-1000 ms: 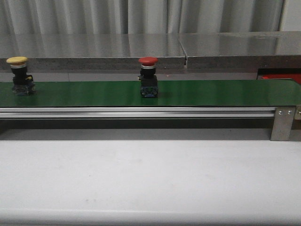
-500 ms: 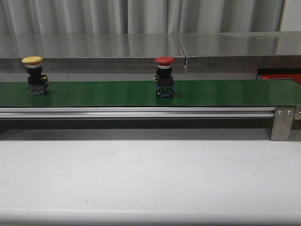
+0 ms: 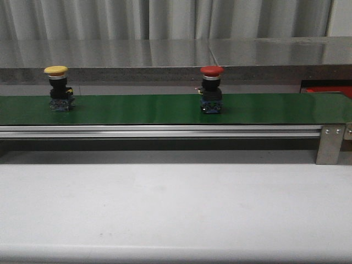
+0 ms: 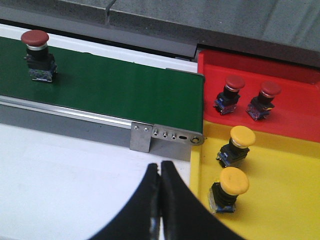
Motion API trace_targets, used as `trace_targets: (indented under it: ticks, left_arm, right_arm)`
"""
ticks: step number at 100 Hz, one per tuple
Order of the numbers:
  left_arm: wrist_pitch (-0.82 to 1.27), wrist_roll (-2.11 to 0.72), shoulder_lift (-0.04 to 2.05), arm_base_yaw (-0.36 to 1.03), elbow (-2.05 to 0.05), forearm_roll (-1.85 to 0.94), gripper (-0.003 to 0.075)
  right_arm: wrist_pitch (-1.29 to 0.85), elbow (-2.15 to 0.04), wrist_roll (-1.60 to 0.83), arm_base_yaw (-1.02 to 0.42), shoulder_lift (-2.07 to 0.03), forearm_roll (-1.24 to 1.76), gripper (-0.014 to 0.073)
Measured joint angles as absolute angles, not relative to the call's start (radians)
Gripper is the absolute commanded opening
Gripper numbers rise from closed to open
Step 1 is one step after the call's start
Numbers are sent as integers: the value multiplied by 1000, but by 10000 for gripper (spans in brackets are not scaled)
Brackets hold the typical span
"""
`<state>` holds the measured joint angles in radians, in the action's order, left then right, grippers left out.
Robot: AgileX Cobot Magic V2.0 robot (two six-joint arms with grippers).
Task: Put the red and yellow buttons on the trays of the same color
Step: 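Move the right gripper over the red button nearing the belt end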
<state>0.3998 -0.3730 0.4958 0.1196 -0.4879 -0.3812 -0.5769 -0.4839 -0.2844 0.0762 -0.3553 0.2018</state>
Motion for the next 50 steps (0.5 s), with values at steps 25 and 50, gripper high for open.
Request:
trace_targets:
  ticks: [25,50]
  left_arm:
    - [400,-373,496,120,-488,-381,-19]
    - [400,-373,496,120,-488,-381,-19]
  right_arm:
    - [-577,-484,-284,76,-355,208,-118]
    - [-577,-484,-284,76,-355,221,265]
